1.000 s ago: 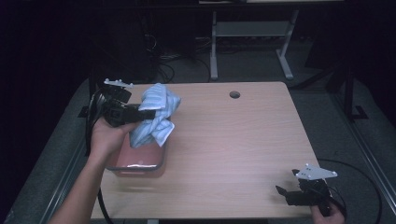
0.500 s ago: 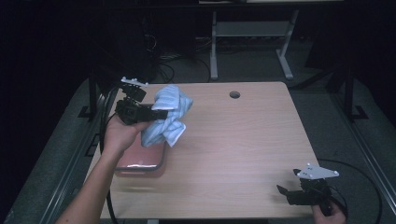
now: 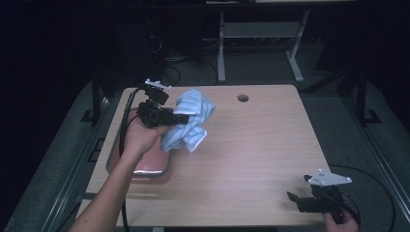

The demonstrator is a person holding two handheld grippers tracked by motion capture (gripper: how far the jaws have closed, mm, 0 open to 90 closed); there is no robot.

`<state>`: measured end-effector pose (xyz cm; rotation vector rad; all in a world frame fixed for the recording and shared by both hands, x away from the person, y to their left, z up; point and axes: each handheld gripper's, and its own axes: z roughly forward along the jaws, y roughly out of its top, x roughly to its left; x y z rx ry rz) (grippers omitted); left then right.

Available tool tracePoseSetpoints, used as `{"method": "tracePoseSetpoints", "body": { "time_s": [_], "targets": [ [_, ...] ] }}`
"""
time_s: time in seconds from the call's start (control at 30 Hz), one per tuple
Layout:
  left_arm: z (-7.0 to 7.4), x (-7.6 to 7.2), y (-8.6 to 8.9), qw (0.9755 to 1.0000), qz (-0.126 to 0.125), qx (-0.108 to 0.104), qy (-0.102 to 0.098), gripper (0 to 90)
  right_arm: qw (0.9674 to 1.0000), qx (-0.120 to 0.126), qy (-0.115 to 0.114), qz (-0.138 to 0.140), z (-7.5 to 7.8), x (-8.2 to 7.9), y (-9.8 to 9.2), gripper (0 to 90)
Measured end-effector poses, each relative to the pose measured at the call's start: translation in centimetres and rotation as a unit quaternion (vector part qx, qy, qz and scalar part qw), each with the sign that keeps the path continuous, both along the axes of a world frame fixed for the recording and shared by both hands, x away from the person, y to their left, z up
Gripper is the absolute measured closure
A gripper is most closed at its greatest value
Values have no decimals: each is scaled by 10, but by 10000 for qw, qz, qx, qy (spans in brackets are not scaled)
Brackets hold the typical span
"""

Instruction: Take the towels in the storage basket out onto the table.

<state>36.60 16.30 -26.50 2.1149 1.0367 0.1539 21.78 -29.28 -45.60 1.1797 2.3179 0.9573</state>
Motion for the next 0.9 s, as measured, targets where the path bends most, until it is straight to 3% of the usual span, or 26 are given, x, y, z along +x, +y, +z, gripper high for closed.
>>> {"method": "tracePoseSetpoints", "body": {
  "time_s": [0.9],
  "targets": [
    [-17,10,-49,9990,-408,37,164,622,10000,65,-18,-22,0,-1,-4,140]
  ]
}}
